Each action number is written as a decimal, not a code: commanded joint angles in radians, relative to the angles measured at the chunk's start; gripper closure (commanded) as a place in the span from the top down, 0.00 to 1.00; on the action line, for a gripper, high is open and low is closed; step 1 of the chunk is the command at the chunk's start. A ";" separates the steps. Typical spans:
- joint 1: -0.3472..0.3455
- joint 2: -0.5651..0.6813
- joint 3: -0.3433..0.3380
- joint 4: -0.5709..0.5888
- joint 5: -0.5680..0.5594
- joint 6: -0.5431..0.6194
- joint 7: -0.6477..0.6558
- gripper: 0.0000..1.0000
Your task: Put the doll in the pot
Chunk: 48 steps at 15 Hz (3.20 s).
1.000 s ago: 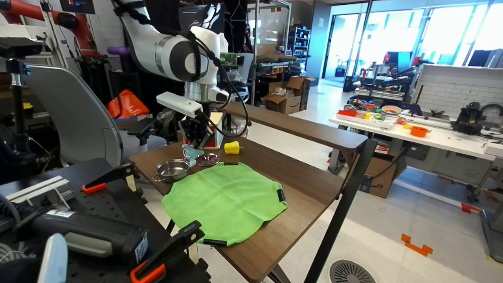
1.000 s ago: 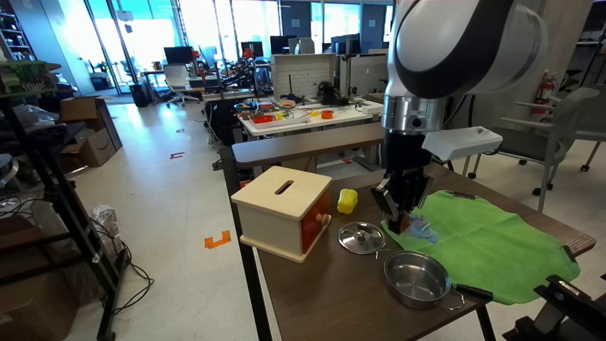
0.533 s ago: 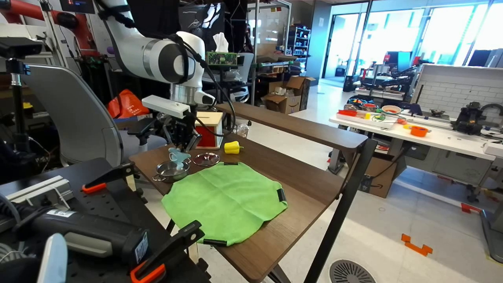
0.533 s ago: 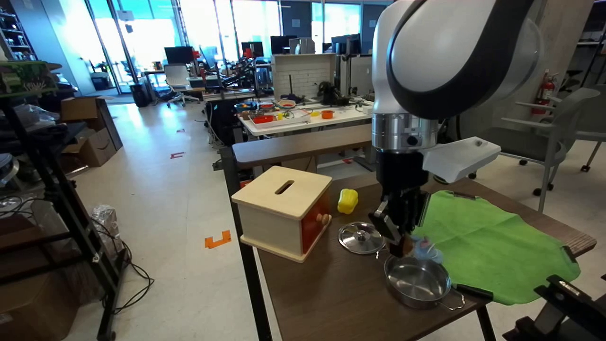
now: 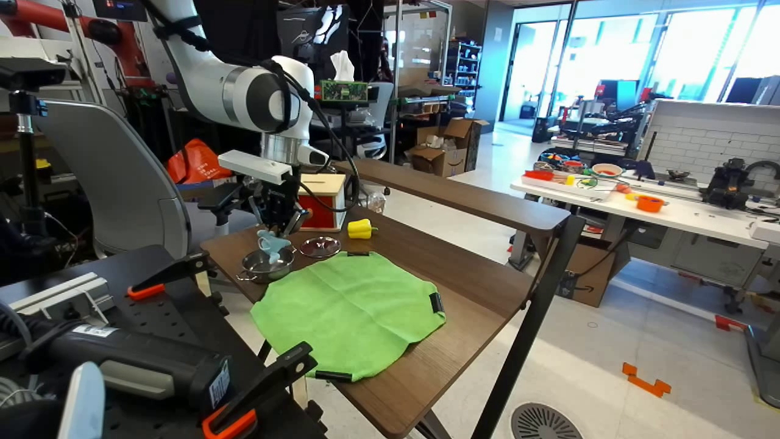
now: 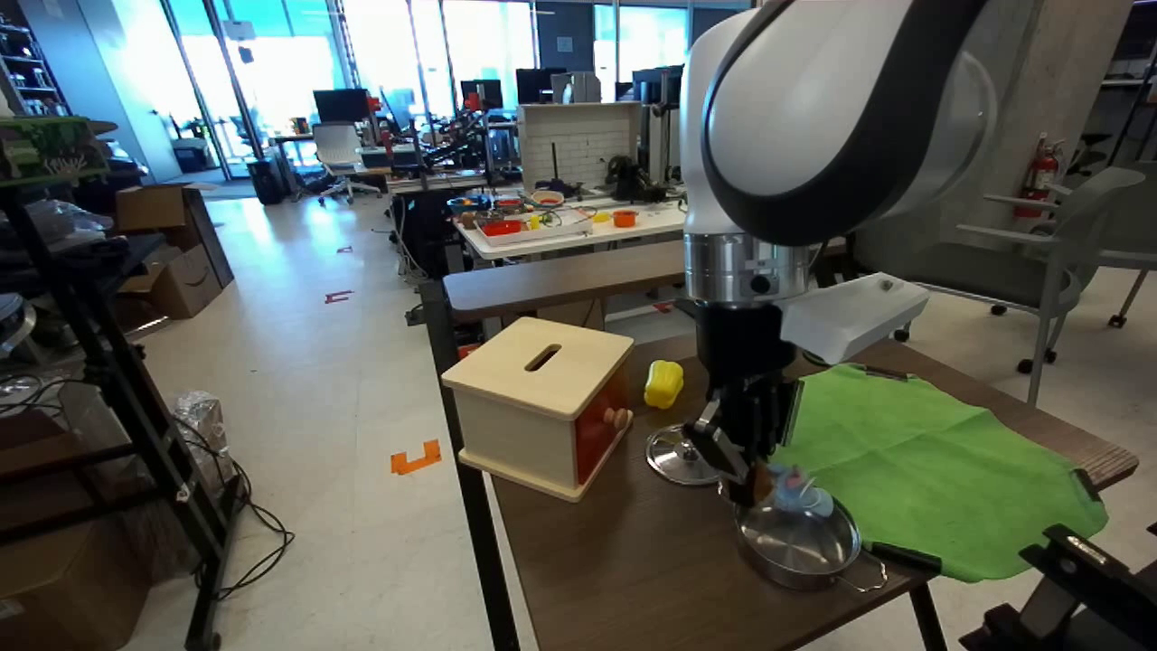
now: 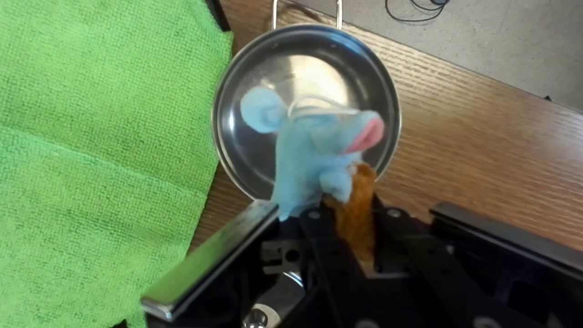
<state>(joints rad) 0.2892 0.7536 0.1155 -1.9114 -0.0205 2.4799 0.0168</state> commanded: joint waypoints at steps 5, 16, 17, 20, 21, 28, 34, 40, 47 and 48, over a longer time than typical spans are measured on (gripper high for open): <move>0.001 0.128 -0.001 0.194 -0.020 -0.149 0.009 0.03; 0.012 0.188 0.007 0.290 -0.016 -0.242 0.016 0.03; 0.014 0.175 0.011 0.275 -0.013 -0.225 0.019 0.03; 0.027 0.137 0.014 0.249 -0.010 -0.196 0.049 0.03; 0.026 0.122 0.018 0.239 -0.003 -0.183 0.058 0.03; 0.046 0.035 0.001 0.136 -0.021 -0.121 0.118 0.03; 0.045 -0.027 -0.005 0.003 -0.022 -0.032 0.145 0.03; 0.031 -0.047 -0.026 -0.042 -0.019 -0.010 0.154 0.03; 0.030 -0.019 -0.073 0.000 -0.033 -0.042 0.167 0.51; 0.031 -0.018 -0.075 -0.001 -0.034 -0.042 0.167 0.60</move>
<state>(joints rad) 0.3173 0.7378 0.0485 -1.9190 -0.0206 2.4570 0.1550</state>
